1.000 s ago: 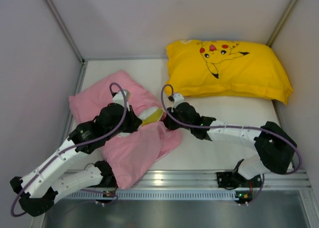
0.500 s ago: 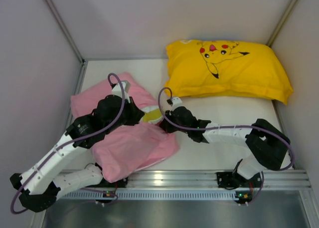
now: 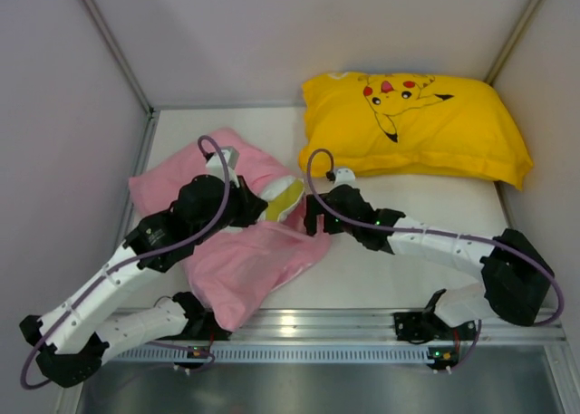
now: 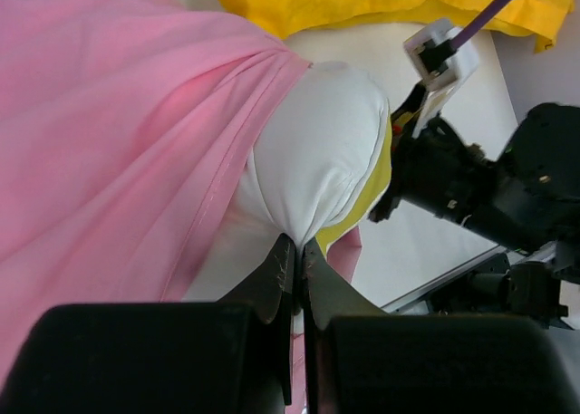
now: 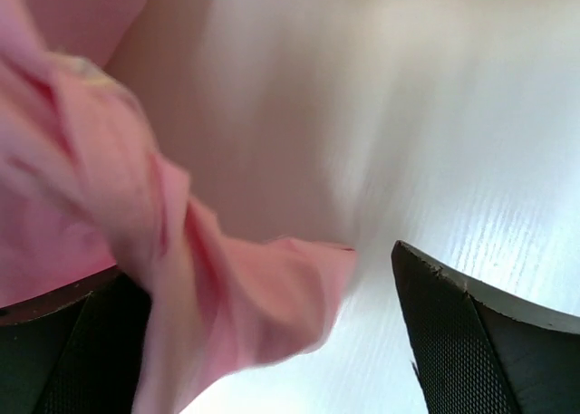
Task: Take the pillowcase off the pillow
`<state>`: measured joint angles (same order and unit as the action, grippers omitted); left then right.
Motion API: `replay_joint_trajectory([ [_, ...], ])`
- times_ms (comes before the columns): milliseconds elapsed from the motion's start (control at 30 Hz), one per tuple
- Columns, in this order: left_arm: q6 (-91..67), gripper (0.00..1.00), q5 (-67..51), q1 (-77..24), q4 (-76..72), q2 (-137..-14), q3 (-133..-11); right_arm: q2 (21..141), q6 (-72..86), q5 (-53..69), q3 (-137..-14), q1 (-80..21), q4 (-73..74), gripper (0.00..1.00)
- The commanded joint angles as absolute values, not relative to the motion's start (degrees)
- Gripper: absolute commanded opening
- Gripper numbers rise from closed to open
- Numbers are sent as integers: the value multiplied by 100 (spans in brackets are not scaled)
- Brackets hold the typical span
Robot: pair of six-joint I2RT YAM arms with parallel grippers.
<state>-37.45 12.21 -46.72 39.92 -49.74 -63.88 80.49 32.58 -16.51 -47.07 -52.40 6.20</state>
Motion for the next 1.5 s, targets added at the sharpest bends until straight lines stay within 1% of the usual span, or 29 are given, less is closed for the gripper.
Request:
replay_joint_trajectory([
  [0, -3709, 0, 1055, -4658, 3015, -5124, -6241, 7481, 3462, -1189, -4966, -4853, 1283, 99],
  [33, -3683, 0, 1020, -4658, 2954, -5211, -6171, 7245, 3550, -656, -4948, -4747, 1266, 100],
  [133, -3613, 0, 949, -4658, 2892, -5396, -6083, 6787, 3753, 225, -4931, -4439, 1056, 99],
  [233, -3490, 0, 1010, -4658, 2822, -5571, -6021, 6383, 3884, 421, -5080, -4403, 1046, 99],
  [367, -3428, 0, 985, -4658, 2743, -5800, -6064, 6275, 4305, 773, -5264, -4386, 888, 100],
  [500, -3401, 0, 791, -4667, 2531, -5950, -6047, 6591, 4929, 1291, -5282, -4254, 485, 99],
  [533, -3401, 0, 774, -4658, 2531, -6002, -6047, 6688, 5270, 1597, -5187, -4158, 301, 99],
  [633, -3419, 0, 747, -4658, 2522, -6038, -6029, 6916, 5869, 1976, -4993, -4070, -648, 100],
  [767, -3428, 0, 695, -4658, 2505, -6012, -6020, 7330, 6081, 2136, -5133, -4069, -834, 99],
  [833, -3419, 0, 633, -4658, 2496, -6003, -6029, 7453, 6187, 2049, -5054, -4069, -1229, 99],
  [900, -3410, 0, 580, -4667, 2479, -6012, -6012, 7671, 6231, 1960, -5115, -4069, -1239, 99],
  [1133, -3410, 0, 264, -4667, 2356, -6047, -6020, 8348, 6512, 2223, -5273, -4192, -1590, 99],
  [1233, -3366, 0, 158, -4667, 2312, -6038, -6047, 8490, 6565, 2276, -5212, -4271, -1731, 90],
  [1300, -3296, 0, 36, -4667, 2285, -6003, -6038, 8534, 6592, 2259, -5151, -4315, -1933, 72],
  [1333, -3244, 4, 26, -4667, 2294, -5994, -6047, 8543, 6627, 2250, -5055, -4342, -2038, 57],
  [1367, -3226, 29, -156, -4667, 2303, -5942, -6047, 8534, 6653, 2215, -5010, -4324, -2187, 20],
  [1400, -3217, 43, -184, -4667, 2303, -5889, -6029, 8534, 6662, 2189, -4984, -4324, -2180, 7],
  [1433, -3217, 54, -202, -4667, 2303, -5836, -6003, 8543, 6601, 2101, -4983, -4307, -2171, 0],
  [1467, -3269, 60, -202, -4667, 2320, -5766, -5968, 8552, 6566, 2074, -5001, -4289, -2136, 0],
])
